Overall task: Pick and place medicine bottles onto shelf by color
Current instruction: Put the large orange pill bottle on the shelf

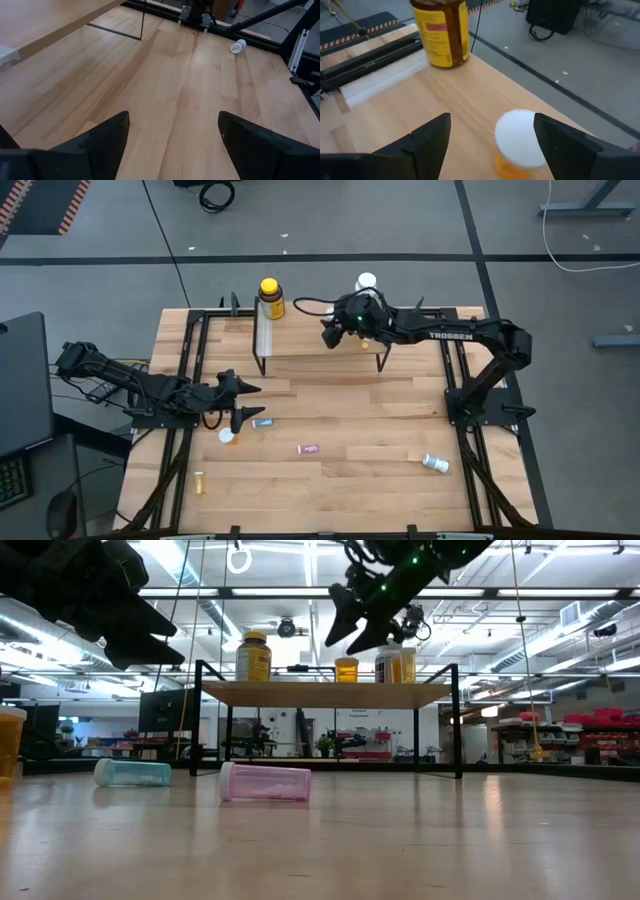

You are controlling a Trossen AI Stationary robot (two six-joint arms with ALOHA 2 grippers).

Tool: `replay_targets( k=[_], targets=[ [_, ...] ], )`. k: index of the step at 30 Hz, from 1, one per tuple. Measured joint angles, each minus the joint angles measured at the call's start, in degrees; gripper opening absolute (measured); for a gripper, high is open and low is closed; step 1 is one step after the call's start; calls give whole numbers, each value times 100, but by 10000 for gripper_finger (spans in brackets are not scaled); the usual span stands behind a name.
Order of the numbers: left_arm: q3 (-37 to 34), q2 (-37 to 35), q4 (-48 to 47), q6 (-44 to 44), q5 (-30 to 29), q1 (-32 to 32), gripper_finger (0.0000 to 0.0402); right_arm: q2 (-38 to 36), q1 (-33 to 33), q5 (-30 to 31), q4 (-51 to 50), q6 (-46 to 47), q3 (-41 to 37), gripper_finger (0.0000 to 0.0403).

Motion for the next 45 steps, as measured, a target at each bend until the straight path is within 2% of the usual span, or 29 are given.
replay_targets(
  k=[4,8,14,21,31,37,41,45],
  targets=[
    [0,2,0,2,1,0,314,-211,238,414,-192,-5,0,293],
    [0,1,-14,0,2,-8,314,-427,490,518,-403,65,0,293],
    [0,1,-194,8,4,-183,314,-498,1111,-154,-445,343,2,293],
    [0,2,-295,-245,34,-349,314,-119,1931,-218,-421,450,-1,293],
    [2,2,-638,-1047,753,-528,314,671,2932,-222,529,212,5,293],
    [2,2,-793,-1121,754,-687,314,1389,3264,-502,1145,367,0,293],
    [2,2,-840,-913,753,-773,314,1707,3362,-470,1401,349,-2,293],
    [4,0,-1078,-1097,756,-780,314,1932,3362,-412,1675,328,-2,293]
  ],
)
